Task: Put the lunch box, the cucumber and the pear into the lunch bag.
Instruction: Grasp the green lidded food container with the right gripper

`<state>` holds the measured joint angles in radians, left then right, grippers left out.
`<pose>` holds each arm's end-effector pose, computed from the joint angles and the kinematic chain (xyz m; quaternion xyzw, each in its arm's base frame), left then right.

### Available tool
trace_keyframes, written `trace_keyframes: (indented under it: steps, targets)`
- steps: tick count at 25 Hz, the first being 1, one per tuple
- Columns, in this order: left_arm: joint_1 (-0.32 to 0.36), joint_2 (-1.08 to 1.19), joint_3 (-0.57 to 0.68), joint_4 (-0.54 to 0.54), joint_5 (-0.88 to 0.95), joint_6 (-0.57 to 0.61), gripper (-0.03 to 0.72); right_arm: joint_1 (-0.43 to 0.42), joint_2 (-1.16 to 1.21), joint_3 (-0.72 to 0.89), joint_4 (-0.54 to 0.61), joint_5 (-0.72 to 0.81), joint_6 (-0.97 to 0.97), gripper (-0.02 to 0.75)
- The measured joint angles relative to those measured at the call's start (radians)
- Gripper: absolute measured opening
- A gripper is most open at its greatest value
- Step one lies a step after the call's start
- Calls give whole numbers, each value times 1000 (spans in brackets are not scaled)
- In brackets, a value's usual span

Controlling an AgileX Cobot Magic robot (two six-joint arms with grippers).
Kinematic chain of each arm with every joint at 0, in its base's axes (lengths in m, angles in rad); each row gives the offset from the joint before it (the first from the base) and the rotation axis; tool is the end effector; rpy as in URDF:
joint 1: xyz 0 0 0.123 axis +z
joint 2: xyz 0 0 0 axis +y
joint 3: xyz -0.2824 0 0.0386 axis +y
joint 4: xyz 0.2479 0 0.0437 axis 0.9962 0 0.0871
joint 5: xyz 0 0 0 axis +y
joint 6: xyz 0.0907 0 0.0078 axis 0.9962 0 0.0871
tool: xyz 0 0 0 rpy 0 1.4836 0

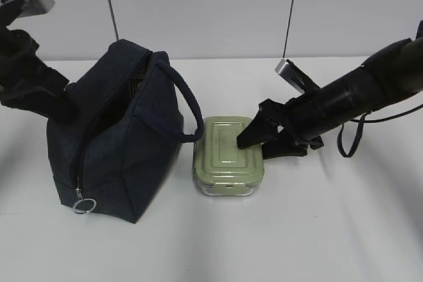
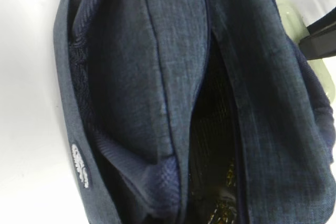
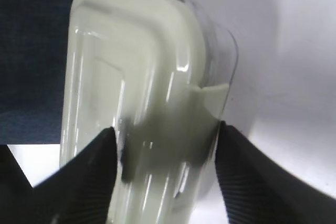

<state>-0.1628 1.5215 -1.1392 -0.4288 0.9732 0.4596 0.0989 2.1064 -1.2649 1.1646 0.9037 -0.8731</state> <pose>0.2909 -0.0795 0.2746 0.2083 0.9477 -0.1680 0.1740 0.3883 0.1046 0.1313 -0.0725 0.9054 0.3997 0.1236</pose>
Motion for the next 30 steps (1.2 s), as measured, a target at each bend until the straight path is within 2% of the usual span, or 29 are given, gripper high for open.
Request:
trace_keyframes:
  steps: [4, 7, 12, 22, 30]
  targets:
    - [0, 0, 0, 0, 0, 0, 1, 0, 4, 0, 6, 4, -13, 348]
    - [0, 0, 0, 1, 0, 0, 1, 0, 4, 0, 5, 13, -25, 307]
    - [0, 0, 0, 1, 0, 0, 1, 0, 4, 0, 5, 17, -27, 275]
    - [0, 0, 0, 2, 0, 0, 1, -1, 0, 0, -4, 29, -31, 272]
    - [0, 0, 0, 5, 0, 0, 1, -1, -145, 4, -18, -5, -24, 269]
